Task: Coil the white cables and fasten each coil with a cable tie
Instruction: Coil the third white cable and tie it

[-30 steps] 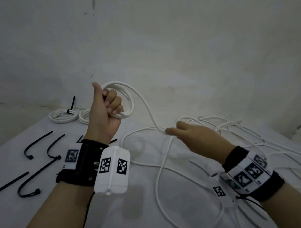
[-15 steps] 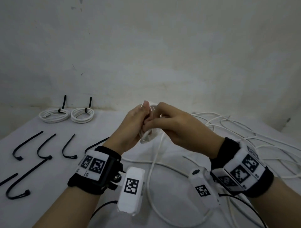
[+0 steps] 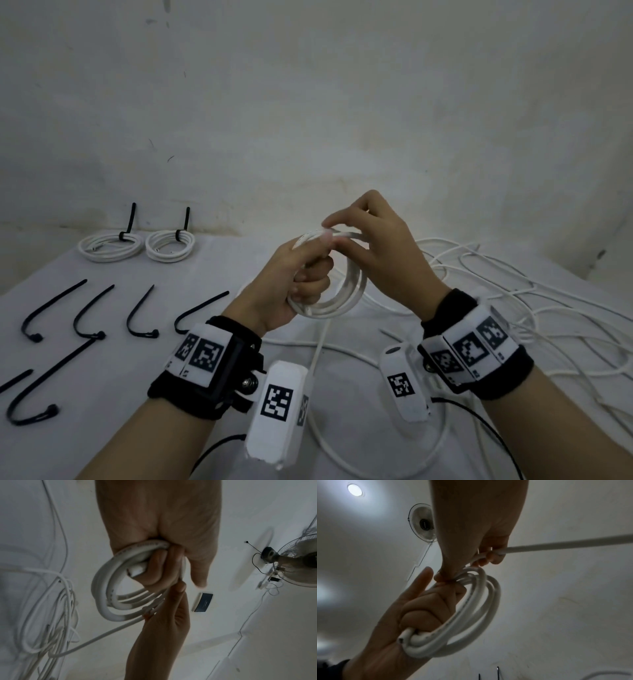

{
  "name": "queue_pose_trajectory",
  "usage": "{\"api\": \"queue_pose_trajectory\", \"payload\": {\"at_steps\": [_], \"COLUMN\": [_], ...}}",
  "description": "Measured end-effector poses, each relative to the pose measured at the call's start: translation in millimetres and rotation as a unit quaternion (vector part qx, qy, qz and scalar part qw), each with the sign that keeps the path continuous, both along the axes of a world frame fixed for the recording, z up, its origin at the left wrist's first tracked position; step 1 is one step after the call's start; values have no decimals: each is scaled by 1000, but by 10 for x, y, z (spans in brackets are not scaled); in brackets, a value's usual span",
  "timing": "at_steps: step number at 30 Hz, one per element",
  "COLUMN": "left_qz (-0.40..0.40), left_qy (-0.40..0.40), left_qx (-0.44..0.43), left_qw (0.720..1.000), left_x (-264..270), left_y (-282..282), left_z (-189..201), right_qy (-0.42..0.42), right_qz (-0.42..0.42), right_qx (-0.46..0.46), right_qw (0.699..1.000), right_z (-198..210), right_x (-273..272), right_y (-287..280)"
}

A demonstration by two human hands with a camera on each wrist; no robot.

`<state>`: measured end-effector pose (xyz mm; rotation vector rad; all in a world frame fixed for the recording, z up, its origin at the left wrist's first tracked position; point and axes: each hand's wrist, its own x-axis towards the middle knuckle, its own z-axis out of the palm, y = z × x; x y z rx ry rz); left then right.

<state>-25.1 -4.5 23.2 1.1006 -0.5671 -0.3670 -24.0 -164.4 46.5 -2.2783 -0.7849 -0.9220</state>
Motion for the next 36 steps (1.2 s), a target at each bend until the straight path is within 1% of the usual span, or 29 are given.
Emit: {"api": "queue_pose_trajectory", "payload": {"at_steps": [2,5,6,8,10,12,14,17,20,23,24,26,28,31,32,34,35,36], "left_qz": [19,32,32,35,42,86,151,226,281,286,284,291,294,274,259,202,168,142], "left_qy": [-11,-14,-14,-4,-7,-46,-109,-174,-239,-264,-267,-272,-266,-238,-214,-127,-80,-45], "left_qx": [-1,-7,-7,-5,12,51,92,138,178,170,168,163,150,144,141,129,124,123], "left_qw": [1000,999,999,999,999,994,978,948,912,905,905,903,906,921,931,963,975,981], "left_x": [20,28,19,20,10,19,29,48,16,-4,2,0,9,22,27,30,37,49], "left_y": [16,29,28,26,2,3,11,39,26,7,4,-1,-6,-9,-7,3,11,21], "left_z": [-24,-46,-41,-45,-30,-22,-14,-14,1,-10,-21,-17,-25,-34,-38,-19,-8,6], "right_qy": [34,144,163,150,114,79,58,57,61,70,58,0,-35,-47,-49,-48,-43,-34], "right_qz": [19,88,98,94,75,46,25,10,9,28,37,52,57,61,60,58,57,57], "right_qx": [15,64,75,64,14,-38,-67,-93,-89,-56,-52,-55,-49,-53,-54,-58,-62,-66], "right_qw": [999,984,979,982,991,995,996,994,994,996,996,997,997,996,996,995,996,996], "right_z": [-45,-47,-43,-44,-43,-18,20,41,15,-18,-29,-65,-92,-103,-91,-57,-41,-32], "right_x": [17,-17,-27,-28,-17,-2,11,26,34,13,3,23,58,105,115,131,137,139], "right_y": [-2,-23,-39,-69,-77,-79,-99,-104,-82,-74,-73,-79,-84,-82,-81,-91,-91,-88]}}
